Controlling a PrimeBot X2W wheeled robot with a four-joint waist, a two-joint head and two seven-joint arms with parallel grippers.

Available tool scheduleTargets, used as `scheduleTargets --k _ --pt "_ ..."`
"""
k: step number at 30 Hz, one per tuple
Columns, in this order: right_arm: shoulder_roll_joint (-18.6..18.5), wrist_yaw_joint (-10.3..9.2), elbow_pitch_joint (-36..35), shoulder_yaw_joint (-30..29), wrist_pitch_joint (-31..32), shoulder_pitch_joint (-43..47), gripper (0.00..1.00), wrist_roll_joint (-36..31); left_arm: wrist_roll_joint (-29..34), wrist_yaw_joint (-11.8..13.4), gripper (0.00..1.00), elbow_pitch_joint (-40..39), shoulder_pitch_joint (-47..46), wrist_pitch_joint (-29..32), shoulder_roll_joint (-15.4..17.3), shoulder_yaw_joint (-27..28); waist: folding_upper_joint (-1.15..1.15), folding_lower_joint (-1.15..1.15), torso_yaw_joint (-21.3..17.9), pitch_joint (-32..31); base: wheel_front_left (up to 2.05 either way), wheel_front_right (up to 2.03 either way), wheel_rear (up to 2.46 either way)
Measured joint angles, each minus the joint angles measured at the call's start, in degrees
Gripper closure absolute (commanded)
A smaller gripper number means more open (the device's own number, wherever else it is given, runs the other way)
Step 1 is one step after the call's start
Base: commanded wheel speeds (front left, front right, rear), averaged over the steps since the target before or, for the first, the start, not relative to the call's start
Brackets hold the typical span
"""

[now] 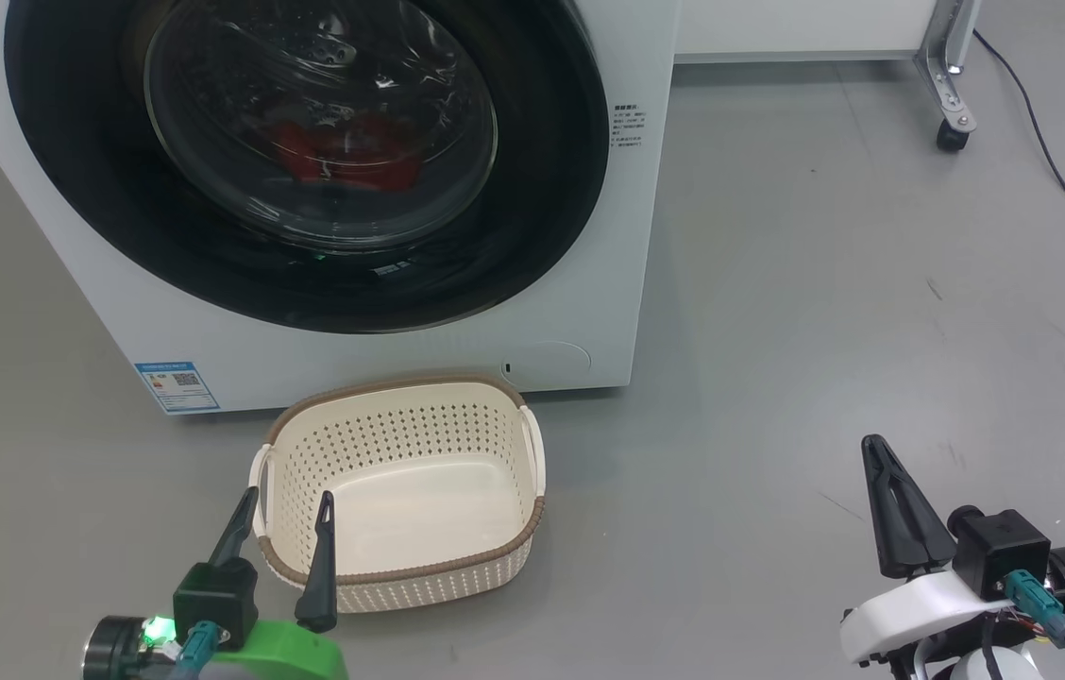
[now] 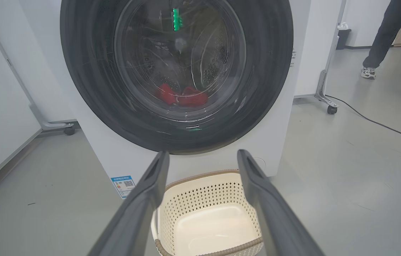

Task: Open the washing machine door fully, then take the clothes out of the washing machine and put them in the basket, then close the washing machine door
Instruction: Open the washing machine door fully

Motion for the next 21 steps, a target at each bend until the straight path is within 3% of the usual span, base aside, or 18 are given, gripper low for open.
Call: scheduleTargets --k 9,21 --pt "0.71 1.08 0.09 -1.12 0.0 -0.02 1.0 1.22 0.23 0.0 0.0 -0.29 -0.1 0.0 -0.16 -0.05 0.0 0.0 0.4 0.89 0.0 0.0 0.0" --pt "3.57 4.57 0.57 -5.86 -0.05 -3.25 1.0 12.58 0.87 -0.01 0.0 -2.5 -3.02 0.0 -0.68 -0.79 0.0 0.0 1.48 4.39 0.0 0.0 0.0"
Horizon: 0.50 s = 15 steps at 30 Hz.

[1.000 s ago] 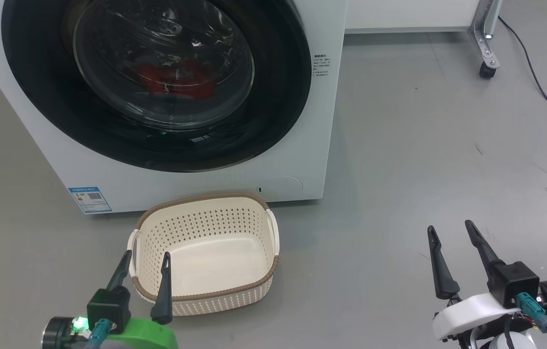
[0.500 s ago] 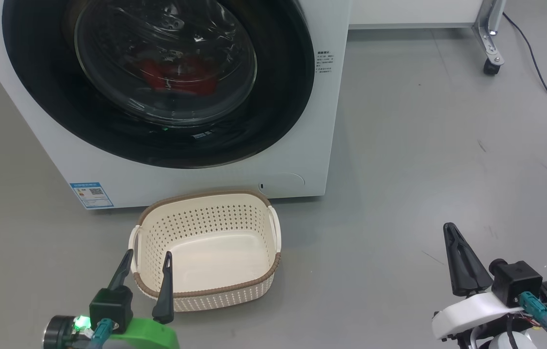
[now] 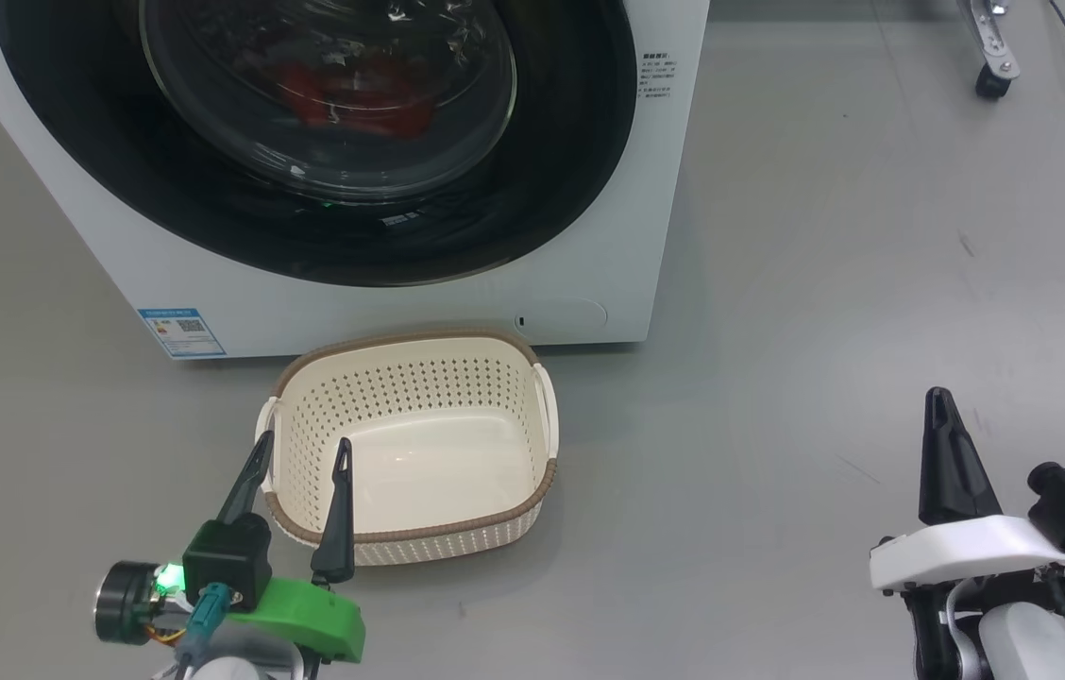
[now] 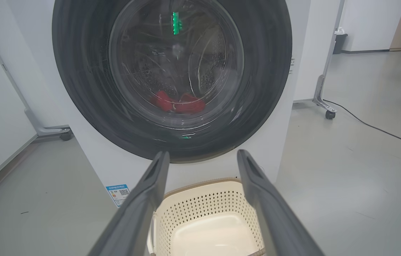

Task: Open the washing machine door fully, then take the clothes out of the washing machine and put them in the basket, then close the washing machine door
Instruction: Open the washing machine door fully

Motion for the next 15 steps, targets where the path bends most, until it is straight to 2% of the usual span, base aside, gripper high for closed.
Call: scheduleTargets --k 7,15 --pt "1.0 2.89 0.87 -3.27 0.99 -4.87 1.0 10.1 0.44 0.0 0.0 -1.77 -2.16 -0.01 -0.48 -0.21 0.0 0.0 1.03 3.2 0.0 0.0 0.0" --pt "1.43 4.35 2.78 -9.44 6.61 -13.32 1.0 28.78 0.9 -0.01 0.0 -3.94 -5.28 -0.16 -0.86 -0.77 0.0 0.0 2.31 7.94 0.0 0.0 0.0"
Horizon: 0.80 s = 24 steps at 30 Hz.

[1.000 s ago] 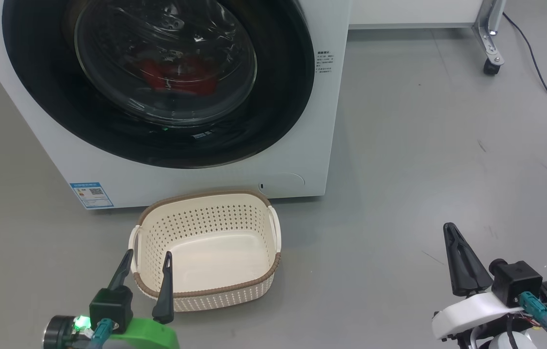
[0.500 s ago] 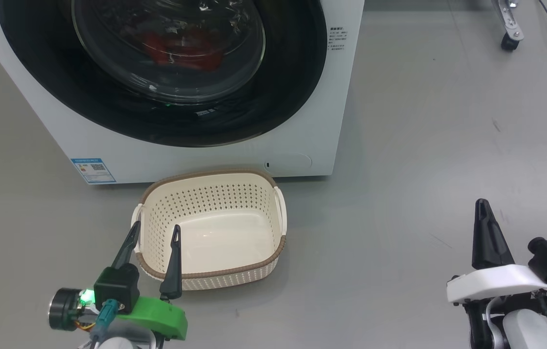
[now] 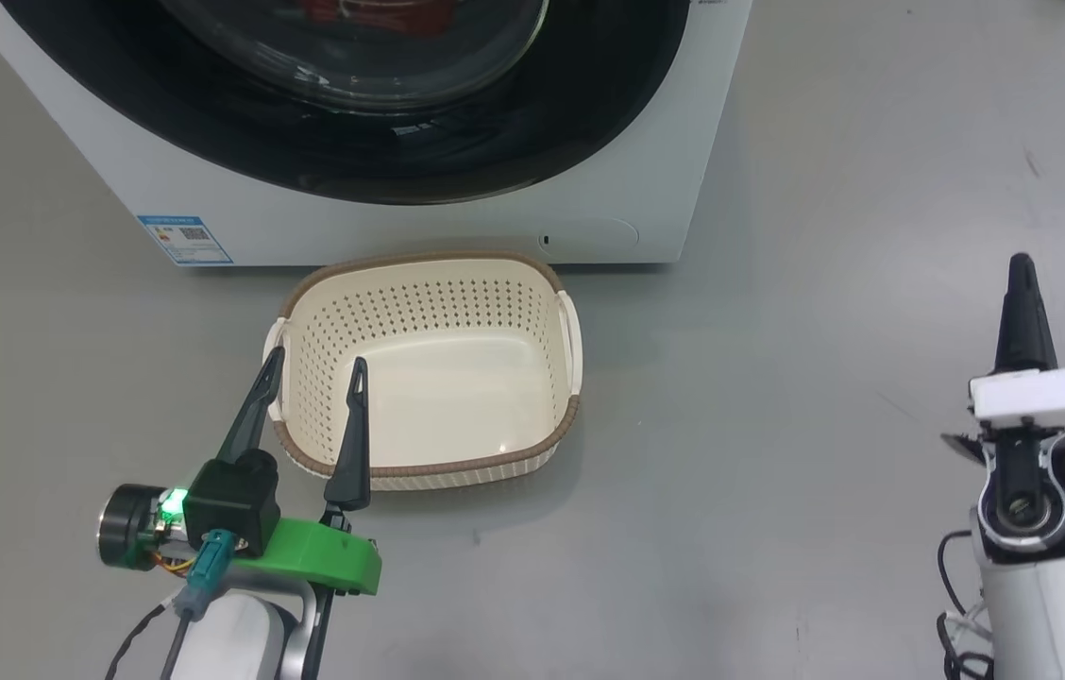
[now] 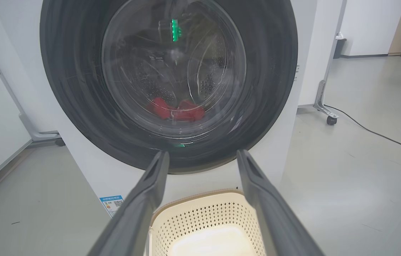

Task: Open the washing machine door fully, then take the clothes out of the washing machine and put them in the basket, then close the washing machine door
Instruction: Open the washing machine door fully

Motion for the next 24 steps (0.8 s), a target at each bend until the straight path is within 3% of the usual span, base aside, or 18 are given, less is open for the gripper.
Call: scheduleTargets --k 6,12,24 --pt "-0.02 0.14 1.63 -3.56 6.05 -8.23 1.0 11.33 0.1 -0.02 0.0 -0.77 -1.92 -0.01 -0.18 -0.66 0.0 0.0 1.12 3.53 0.0 0.0 0.0" --pt "-0.86 0.12 4.12 -6.49 11.14 -15.06 1.0 16.85 0.24 -0.46 0.0 -1.0 -3.72 -0.01 -0.35 -1.09 0.0 0.0 2.61 6.47 0.0 0.0 0.0" --pt "-4.9 -3.09 7.89 -7.49 22.92 -29.47 1.0 25.82 0.24 -0.71 0.0 -2.52 -6.89 -0.01 -0.65 -2.63 0.0 0.0 5.88 11.74 0.0 0.0 0.0"
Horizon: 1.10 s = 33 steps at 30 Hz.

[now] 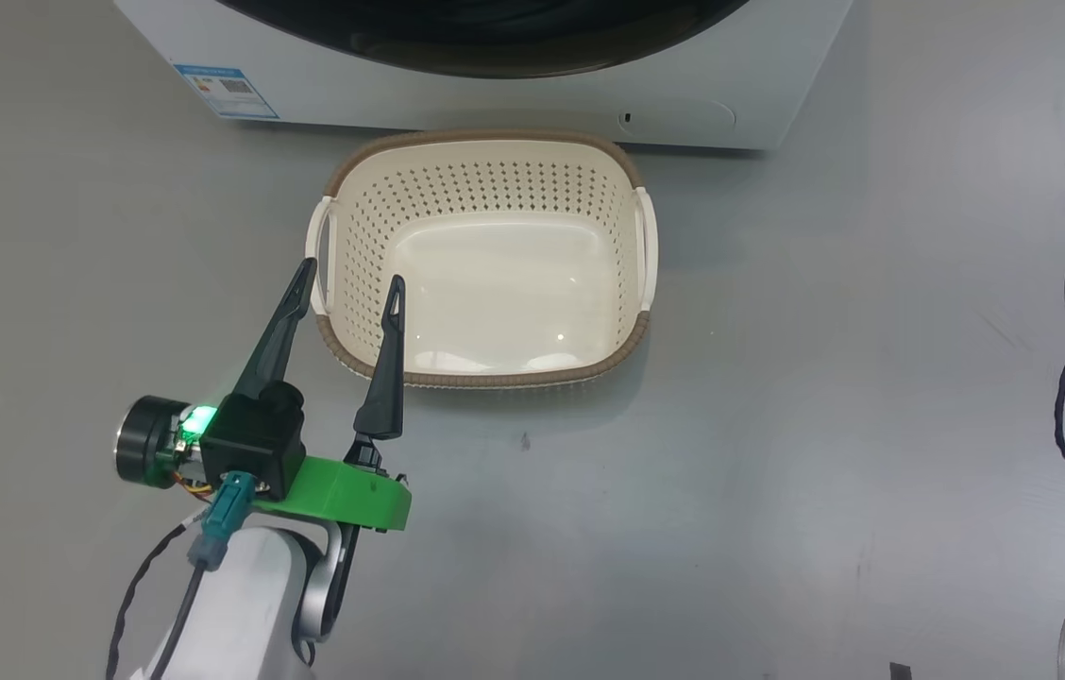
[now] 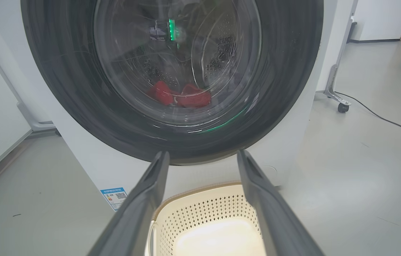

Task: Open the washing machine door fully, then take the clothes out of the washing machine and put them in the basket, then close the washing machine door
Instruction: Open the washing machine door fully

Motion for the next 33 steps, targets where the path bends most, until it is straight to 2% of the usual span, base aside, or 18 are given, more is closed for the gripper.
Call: scheduleTargets --k 8,18,33 --pt "-3.68 -2.03 1.96 1.09 6.33 -7.59 1.0 1.63 0.0 -0.49 0.0 -0.53 -2.02 0.0 -0.21 -1.54 0.0 0.0 2.57 3.01 0.0 0.0 0.0" --pt "-5.79 -4.38 3.93 3.98 11.6 -16.43 1.0 1.92 -1.91 -0.46 0.0 -2.45 -3.81 -0.01 -0.32 -4.24 0.0 0.0 5.73 6.28 0.0 0.0 0.0" --pt "-7.08 -5.3 8.18 6.34 15.78 -24.97 1.0 2.0 -4.38 0.22 0.0 -3.94 -5.53 -0.25 -0.51 -6.19 0.0 0.0 9.77 9.79 0.0 0.0 0.0"
